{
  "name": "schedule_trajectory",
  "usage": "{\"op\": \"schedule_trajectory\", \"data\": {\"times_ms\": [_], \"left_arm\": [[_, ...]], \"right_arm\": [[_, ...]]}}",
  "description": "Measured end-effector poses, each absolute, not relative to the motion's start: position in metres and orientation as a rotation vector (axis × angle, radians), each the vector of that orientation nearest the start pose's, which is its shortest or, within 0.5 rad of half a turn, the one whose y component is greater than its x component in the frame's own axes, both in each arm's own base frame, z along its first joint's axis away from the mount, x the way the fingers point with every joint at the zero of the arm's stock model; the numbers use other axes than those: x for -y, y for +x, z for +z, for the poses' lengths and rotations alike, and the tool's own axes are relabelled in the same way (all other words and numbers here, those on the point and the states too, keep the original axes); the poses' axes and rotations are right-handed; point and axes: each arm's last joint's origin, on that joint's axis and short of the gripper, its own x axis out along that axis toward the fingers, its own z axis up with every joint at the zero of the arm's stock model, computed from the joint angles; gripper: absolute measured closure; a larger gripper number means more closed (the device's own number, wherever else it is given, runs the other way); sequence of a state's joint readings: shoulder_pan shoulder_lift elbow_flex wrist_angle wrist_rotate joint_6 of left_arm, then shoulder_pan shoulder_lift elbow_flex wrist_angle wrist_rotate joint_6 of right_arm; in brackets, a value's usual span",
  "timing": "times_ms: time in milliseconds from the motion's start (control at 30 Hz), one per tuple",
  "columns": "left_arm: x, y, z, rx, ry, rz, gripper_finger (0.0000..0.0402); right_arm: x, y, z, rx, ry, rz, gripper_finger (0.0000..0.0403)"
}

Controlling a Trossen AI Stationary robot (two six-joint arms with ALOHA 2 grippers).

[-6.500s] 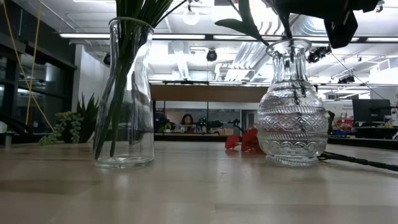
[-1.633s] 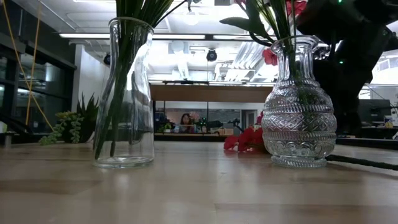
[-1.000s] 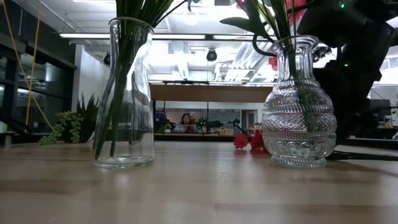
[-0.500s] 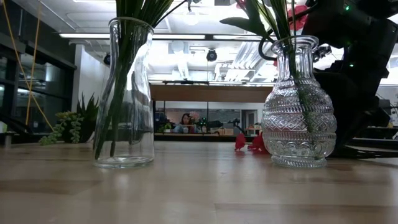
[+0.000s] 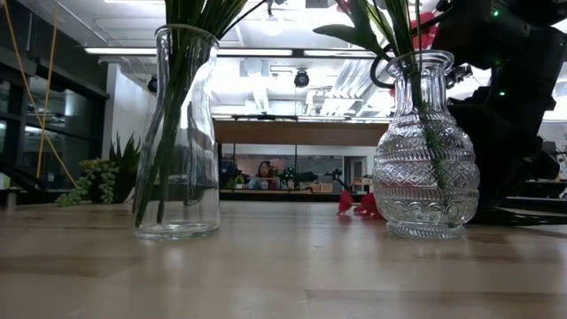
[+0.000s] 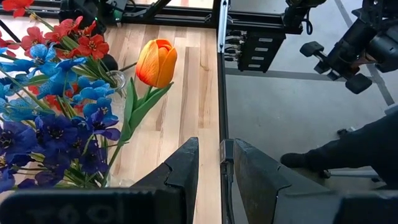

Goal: Pick and place flowers into a vace then onto a shelf
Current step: Put the orange flowers into the right transparent flower vase

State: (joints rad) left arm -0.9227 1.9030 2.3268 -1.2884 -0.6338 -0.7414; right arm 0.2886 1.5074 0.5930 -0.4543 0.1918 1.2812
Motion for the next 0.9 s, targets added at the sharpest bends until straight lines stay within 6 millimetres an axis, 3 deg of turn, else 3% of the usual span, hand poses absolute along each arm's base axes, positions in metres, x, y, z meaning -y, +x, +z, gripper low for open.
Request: {"op": "schedule_trajectory", "data": {"times_ms": [267,633,900], "left_arm": [[0.28,0.233,0.439,-0.664,-0.103,-0.029,0.0268],[0.28,0.233,0.439,-0.667,-0.099,-0.029,0.0268],[0.279,0.233,0.438,-0.672,-0.089,-0.024,0.0268]], "right_arm": [[-0.063,0.209,0.117,-1.133,0.749,-0.743,0.0401],[-0.058,0.2,0.146,-1.0,0.769,-0.714,0.0402],[-0.06,0.207,0.152,-0.919,0.8,-0.653,0.0402]]}}
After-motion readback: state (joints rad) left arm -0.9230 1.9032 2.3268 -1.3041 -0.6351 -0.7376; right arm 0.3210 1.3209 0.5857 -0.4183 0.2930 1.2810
